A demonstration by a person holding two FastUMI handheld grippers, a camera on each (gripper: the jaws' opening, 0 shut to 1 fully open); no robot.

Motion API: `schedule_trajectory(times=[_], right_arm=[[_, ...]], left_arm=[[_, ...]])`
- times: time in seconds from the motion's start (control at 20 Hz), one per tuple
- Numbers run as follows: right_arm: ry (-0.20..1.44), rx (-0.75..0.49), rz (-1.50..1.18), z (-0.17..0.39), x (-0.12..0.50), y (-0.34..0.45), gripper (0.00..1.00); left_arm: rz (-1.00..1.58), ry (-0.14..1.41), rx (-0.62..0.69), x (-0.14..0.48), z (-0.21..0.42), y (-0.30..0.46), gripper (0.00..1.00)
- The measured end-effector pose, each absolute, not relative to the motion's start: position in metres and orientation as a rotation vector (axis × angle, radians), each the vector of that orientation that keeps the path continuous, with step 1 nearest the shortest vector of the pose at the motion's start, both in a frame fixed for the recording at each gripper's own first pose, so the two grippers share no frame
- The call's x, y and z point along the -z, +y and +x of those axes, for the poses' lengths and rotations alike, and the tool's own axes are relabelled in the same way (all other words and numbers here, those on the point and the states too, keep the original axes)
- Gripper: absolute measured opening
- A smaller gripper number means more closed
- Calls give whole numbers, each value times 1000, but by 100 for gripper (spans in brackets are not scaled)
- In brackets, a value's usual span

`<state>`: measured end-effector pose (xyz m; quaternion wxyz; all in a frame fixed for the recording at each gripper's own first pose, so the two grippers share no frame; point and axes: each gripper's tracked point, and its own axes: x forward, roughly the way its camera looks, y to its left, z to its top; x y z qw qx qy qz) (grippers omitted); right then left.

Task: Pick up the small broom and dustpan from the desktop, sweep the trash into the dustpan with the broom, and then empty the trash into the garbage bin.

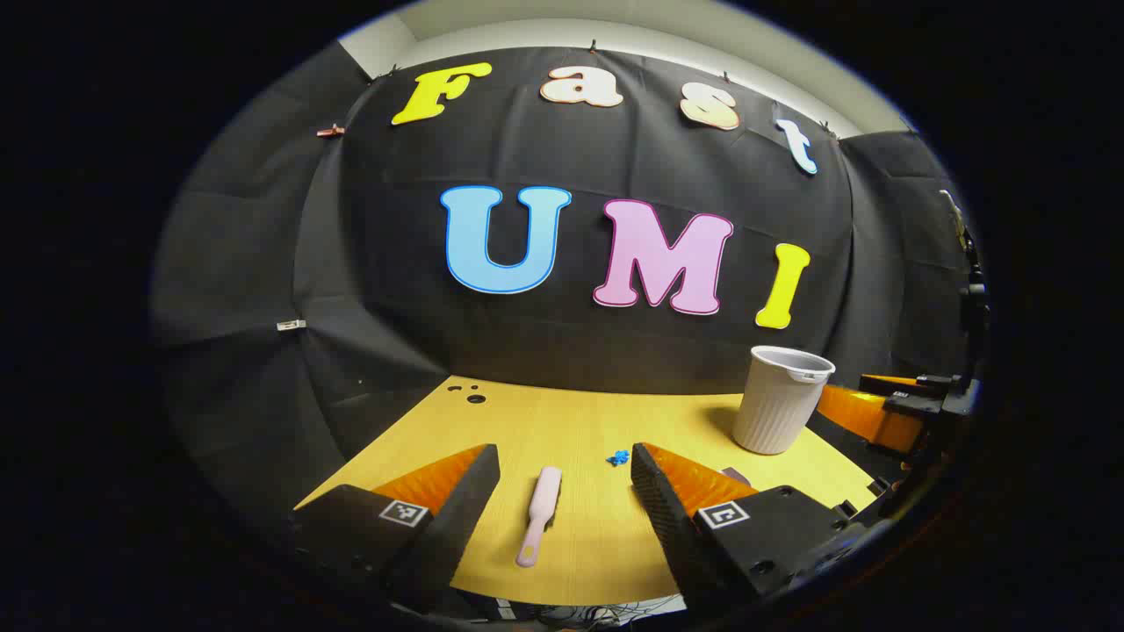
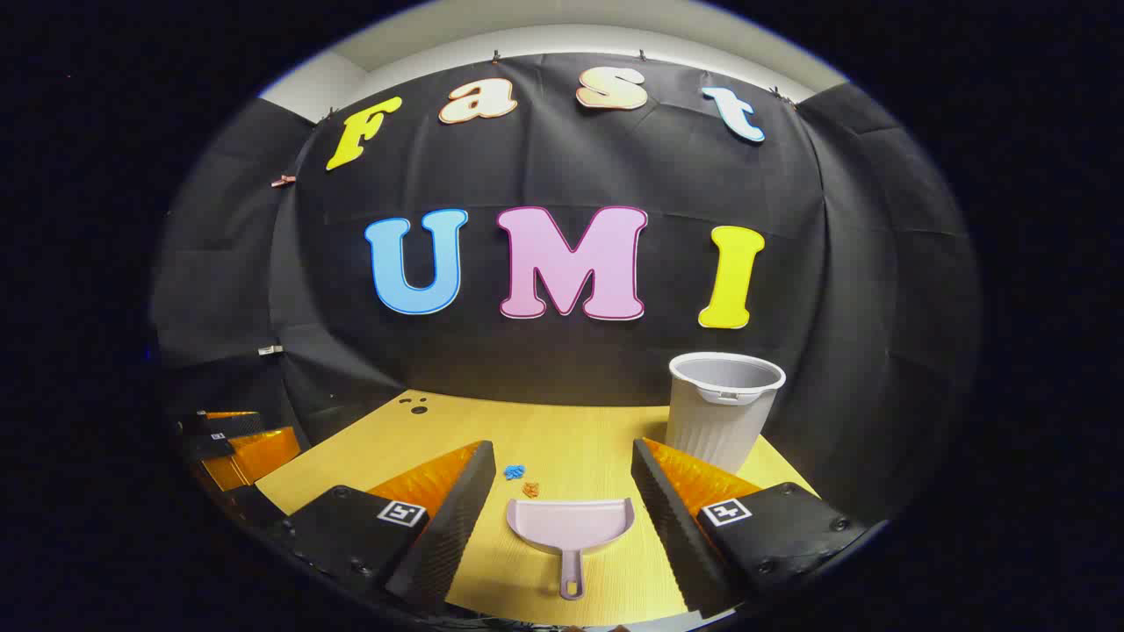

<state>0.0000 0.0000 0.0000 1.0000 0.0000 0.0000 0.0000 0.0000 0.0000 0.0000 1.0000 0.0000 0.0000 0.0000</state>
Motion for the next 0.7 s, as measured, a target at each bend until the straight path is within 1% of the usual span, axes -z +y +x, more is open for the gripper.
schedule_trajectory(times=[0.4,0.55,0.7], right_arm=[[74,10,31,12,20,-10,98],[135,10,38,19,36,-13,98],[201,11,51,27,53,-14,98]], left_arm=[[-18,59,14,16,22,6,96],[0,104,1,29,30,19,96],[-42,162,12,45,36,22,96]])
